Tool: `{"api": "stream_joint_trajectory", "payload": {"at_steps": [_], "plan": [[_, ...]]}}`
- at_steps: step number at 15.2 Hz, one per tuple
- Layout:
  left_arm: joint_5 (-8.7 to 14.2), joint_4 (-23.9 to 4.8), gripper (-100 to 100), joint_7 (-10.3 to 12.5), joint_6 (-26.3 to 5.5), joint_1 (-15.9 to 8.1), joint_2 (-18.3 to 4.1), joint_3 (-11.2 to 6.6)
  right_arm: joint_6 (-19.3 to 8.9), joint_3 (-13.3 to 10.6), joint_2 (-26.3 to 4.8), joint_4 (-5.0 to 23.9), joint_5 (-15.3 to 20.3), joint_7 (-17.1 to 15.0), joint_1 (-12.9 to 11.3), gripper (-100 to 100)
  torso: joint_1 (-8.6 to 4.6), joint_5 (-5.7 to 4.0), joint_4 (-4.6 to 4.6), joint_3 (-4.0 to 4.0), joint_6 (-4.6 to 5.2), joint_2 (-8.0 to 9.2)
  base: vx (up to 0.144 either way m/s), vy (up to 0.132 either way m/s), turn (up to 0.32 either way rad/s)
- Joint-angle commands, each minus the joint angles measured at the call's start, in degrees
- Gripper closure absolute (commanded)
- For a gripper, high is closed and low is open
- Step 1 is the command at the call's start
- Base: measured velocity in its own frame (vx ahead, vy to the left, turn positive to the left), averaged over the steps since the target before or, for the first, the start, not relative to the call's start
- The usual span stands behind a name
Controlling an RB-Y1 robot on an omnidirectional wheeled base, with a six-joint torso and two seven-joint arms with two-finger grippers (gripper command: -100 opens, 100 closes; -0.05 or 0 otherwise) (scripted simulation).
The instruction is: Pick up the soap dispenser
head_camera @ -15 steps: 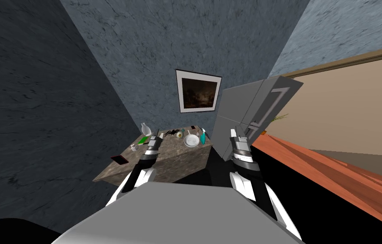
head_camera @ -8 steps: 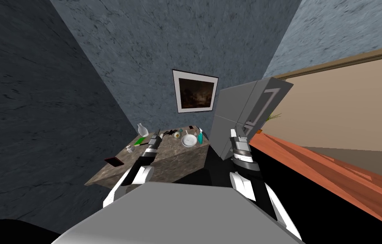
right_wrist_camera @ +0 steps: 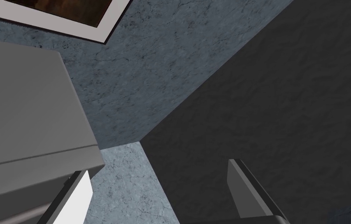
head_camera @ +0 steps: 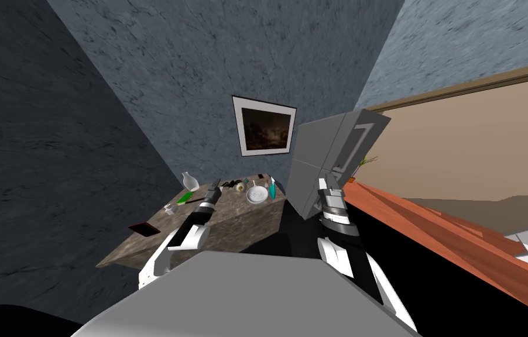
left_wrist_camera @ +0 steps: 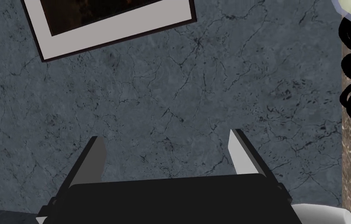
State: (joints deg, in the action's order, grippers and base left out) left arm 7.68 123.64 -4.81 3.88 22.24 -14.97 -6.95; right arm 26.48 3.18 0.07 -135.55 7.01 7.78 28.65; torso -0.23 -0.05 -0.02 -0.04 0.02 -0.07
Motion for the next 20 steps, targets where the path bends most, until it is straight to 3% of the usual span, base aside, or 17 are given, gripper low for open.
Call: {"api": "stream_joint_trajectory", "payload": {"at_steps": [1,2,11,13,14,16,17,19,20], "plan": [[0.32,-0.21,-100,0.41,-2.86,-0.17,-0.57,-1.07,0.0,0.0,0.0,0.0,0.0,0.0,0.0,0,0.0,0.0,0.0,0.0,0.0,0.0,0.014,-0.05,-0.071],[0.32,-0.21,-100,0.41,-2.92,-0.17,-0.57,-1.07,0.0,0.0,0.0,0.0,0.0,0.0,0.0,0,0.01,0.0,0.0,0.0,-0.01,0.01,0.011,-0.034,-0.014],[1.32,-2.01,-100,1.76,-15.22,-3.1,-1.28,-6.69,0.0,0.0,0.0,0.0,0.0,0.0,0.0,0,-0.01,0.0,-0.01,-0.02,-0.01,-0.03,0.021,-0.051,-0.074],[1.32,-2.01,-100,1.76,-16.71,-3.1,-1.28,-6.69,0.0,0.0,0.0,0.0,0.0,0.0,0.0,0,0.0,0.0,-0.01,-0.01,-0.01,-0.02,0.022,-0.044,-0.049],[1.53,-2.38,-100,2.04,-18.48,-3.7,-1.26,-7.83,0.0,0.0,0.0,0.0,0.0,0.0,0.0,0,0.04,0.01,0.0,-0.01,-0.02,-0.01,0.023,-0.041,-0.062],[1.53,-2.38,-100,2.04,-19.51,-3.7,-1.26,-7.83,0.0,0.0,0.0,0.0,0.0,0.0,0.0,0,0.05,0.01,0.0,-0.01,-0.02,-0.01,0.021,-0.034,-0.043],[1.73,-2.74,-100,2.31,-21.23,-4.3,-1.18,-8.97,0.0,0.0,0.0,0.0,0.0,0.0,0.0,0,0.08,0.01,0.0,0.0,-0.02,0.0,0.017,-0.03,-0.049],[1.73,-2.74,-100,2.31,-22.3,-4.3,-1.18,-8.97,0.0,0.0,0.0,0.0,0.0,0.0,0.0,0,0.08,0.02,0.0,0.0,-0.01,0.01,0.018,-0.031,-0.049],[1.93,-3.1,-100,2.58,-24.3,-4.89,-1.07,-10.09,0.0,0.0,0.0,0.0,0.0,0.0,0.0,0,0.1,0.02,0.0,0.01,-0.02,0.02,0.018,-0.037,-0.06]]}}
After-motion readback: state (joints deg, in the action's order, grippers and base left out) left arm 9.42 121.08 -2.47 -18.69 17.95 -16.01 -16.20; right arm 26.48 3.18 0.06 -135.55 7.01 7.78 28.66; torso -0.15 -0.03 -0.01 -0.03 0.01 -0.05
